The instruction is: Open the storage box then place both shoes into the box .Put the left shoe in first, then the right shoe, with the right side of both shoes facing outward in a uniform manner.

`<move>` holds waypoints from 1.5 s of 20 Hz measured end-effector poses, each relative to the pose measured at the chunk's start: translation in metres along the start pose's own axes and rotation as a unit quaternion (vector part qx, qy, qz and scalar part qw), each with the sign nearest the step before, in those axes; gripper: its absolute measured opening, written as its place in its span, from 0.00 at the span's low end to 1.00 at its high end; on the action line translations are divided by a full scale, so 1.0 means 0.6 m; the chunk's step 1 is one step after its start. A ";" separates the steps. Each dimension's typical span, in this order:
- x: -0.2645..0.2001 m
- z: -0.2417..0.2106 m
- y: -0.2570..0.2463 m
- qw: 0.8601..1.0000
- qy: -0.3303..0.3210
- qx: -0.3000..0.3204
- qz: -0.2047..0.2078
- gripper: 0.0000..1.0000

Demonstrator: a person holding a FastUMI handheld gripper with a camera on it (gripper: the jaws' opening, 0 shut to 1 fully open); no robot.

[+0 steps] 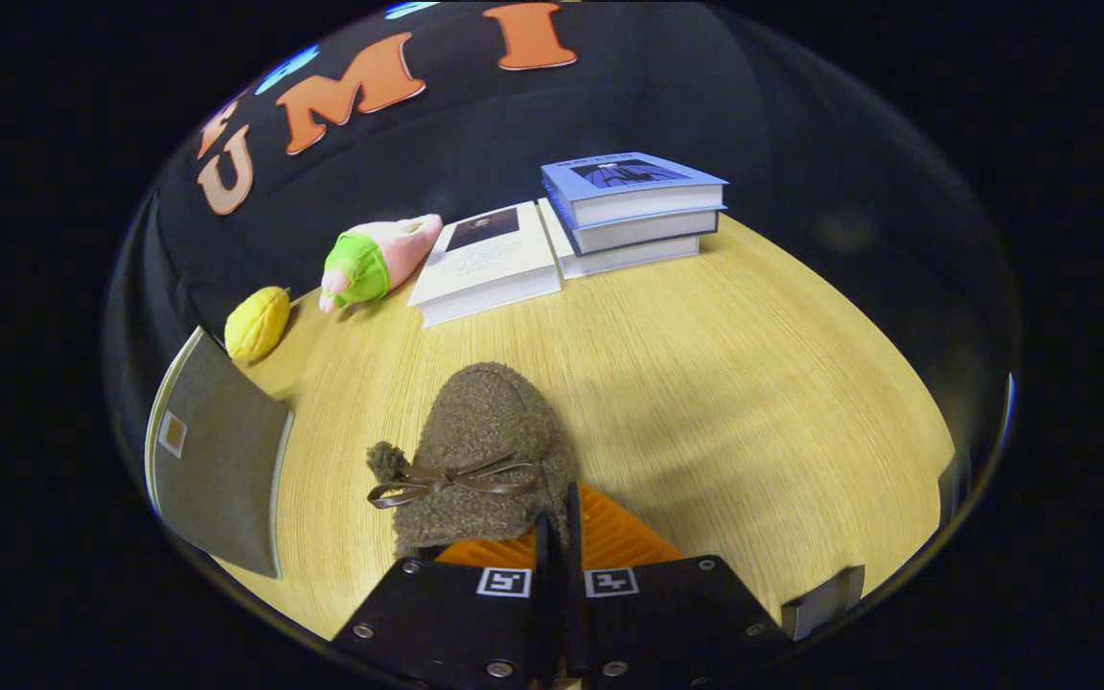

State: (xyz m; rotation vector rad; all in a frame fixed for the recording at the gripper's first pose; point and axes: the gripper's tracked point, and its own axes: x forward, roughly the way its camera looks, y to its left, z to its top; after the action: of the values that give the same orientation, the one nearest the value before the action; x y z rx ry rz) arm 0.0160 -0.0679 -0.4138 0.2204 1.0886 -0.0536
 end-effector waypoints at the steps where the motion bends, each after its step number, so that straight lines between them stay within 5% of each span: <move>1: -0.014 0.005 0.004 1.000 -0.004 0.019 0.004 0.04; 8: -0.096 0.067 0.101 0.998 -0.050 0.020 0.028 0.04; 18: -0.201 0.078 0.380 0.990 -0.050 -0.035 0.129 0.04; 30: -0.208 0.047 0.589 0.981 -0.026 -0.055 0.183 0.04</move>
State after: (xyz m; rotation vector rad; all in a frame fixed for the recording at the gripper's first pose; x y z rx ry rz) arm 0.0361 0.2638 -0.2373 0.3158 0.9807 0.3284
